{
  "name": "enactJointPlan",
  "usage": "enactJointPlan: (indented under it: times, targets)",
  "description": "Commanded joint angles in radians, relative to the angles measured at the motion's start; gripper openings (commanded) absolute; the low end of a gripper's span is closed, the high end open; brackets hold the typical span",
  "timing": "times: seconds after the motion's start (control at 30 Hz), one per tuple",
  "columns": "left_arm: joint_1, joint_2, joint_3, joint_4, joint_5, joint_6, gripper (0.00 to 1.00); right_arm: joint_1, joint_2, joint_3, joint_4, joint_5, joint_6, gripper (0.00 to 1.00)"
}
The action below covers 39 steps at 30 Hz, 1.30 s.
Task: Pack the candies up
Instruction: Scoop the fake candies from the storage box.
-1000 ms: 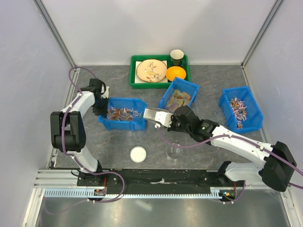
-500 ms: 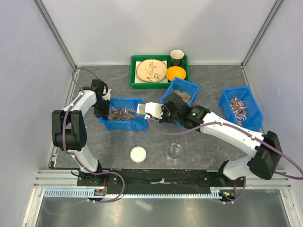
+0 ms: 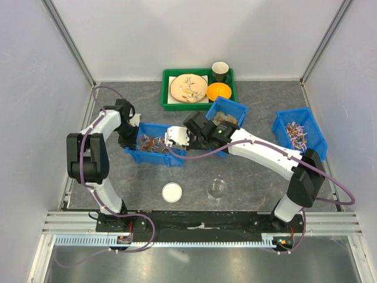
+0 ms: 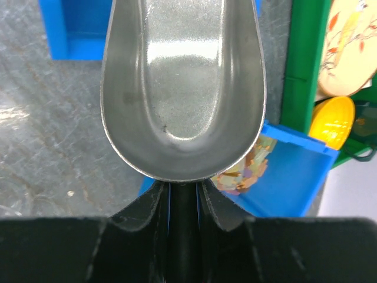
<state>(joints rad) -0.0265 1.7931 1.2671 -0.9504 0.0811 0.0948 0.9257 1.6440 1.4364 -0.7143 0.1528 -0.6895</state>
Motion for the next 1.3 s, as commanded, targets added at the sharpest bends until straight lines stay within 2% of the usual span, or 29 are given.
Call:
enactJointPlan:
  times: [0.0,0.2,0.3,0.5,0.73,0.8,0.97,1.13,1.27]
  targets:
    - [-0.004,0.032,0.028,-0.021,0.037,0.013,0.01,0.002,0.045,0.123,-0.03,0.068,-0.047,0.0]
    - [-0.003,0.009,0.064,-0.031,0.091,0.016,0.01,-0.014,0.129,0.246,-0.166,0.114,-0.077,0.0]
    - [-0.001,-0.006,0.074,-0.03,0.176,0.037,0.02,-0.036,0.119,0.316,-0.18,0.077,-0.045,0.0]
    - [0.023,0.021,0.077,-0.011,0.442,0.12,0.01,-0.083,0.008,0.478,-0.177,-0.077,0.031,0.0]
    - [0.095,0.075,0.028,0.019,0.78,0.183,0.02,-0.085,-0.036,0.518,-0.186,-0.09,0.07,0.0]
    - [0.109,0.116,0.021,0.036,0.83,0.183,0.01,-0.085,-0.035,0.516,-0.192,-0.093,0.077,0.0]
    - [0.123,0.204,0.044,0.032,0.839,0.149,0.02,-0.087,-0.024,0.515,-0.206,-0.087,0.091,0.0]
    - [0.122,0.198,0.044,0.019,0.885,0.16,0.02,-0.084,0.008,0.513,-0.249,-0.071,0.078,0.0]
    - [0.122,0.154,0.041,0.062,0.791,0.122,0.02,-0.082,0.049,0.516,-0.272,-0.007,0.05,0.0]
